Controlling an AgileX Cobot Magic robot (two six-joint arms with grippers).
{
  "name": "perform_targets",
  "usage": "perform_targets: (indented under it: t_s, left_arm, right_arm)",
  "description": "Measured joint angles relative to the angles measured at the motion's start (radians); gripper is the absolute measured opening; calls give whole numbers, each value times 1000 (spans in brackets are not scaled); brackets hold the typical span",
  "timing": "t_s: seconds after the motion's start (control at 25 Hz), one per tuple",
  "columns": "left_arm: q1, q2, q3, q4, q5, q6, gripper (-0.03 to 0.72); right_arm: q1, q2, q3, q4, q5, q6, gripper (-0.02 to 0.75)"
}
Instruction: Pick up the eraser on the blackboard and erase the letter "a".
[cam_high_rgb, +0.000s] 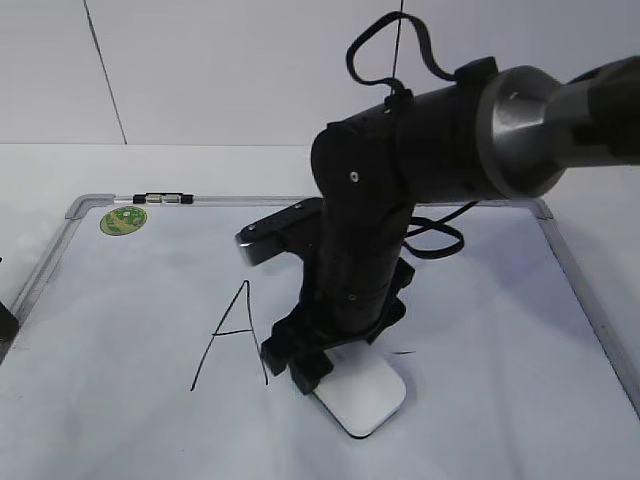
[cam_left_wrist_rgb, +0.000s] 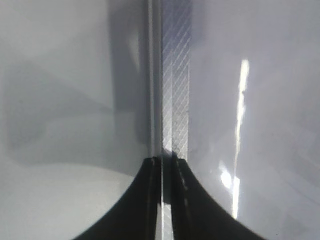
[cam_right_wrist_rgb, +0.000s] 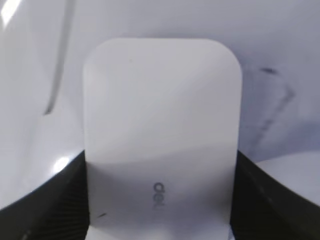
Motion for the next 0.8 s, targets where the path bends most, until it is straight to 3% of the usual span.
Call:
perform_targets:
  t_s: [0.28, 0.6, 0.8]
  left_arm:
    - [0, 0, 0, 0, 0, 0, 22]
    - [0, 0, 0, -2, -2, 0, 22]
    - [0, 0, 0, -2, -2, 0, 22]
  right_arm:
    - [8, 0, 1, -4, -2, 11, 552]
    - [-186, -2, 3, -3, -6, 32, 552]
    - [-216, -2, 3, -81, -8, 91, 552]
